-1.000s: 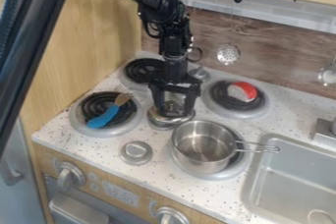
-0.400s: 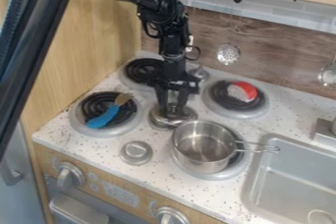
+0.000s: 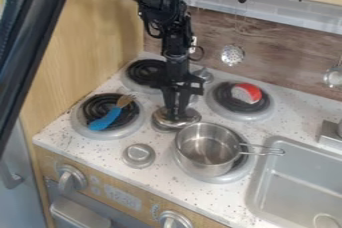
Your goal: Takes the pot lid and places it on top of the pot on the stove
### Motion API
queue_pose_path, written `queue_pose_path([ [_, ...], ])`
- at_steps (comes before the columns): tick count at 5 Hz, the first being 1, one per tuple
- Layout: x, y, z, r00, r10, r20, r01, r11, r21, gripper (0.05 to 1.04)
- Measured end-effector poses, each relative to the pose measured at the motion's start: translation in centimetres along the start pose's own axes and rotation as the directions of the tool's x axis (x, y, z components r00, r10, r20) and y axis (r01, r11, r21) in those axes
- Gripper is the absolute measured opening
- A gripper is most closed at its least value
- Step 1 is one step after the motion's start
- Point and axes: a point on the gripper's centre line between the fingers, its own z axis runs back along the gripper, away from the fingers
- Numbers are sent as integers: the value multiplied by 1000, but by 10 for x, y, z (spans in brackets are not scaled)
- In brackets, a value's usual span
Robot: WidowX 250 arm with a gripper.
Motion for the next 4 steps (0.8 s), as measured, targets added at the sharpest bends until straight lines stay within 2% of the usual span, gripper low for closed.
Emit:
queue_pose_path([
  [1,3,-9,38,995,-6,102,5,1000,8,243],
  [2,-6,-22,89,967,-27,252,19,999,35,243],
  [3,-23,-49,100,956,-87,281,77,996,43,243],
  [4,-43,-71,100,954,-115,277,113,993,23,243],
])
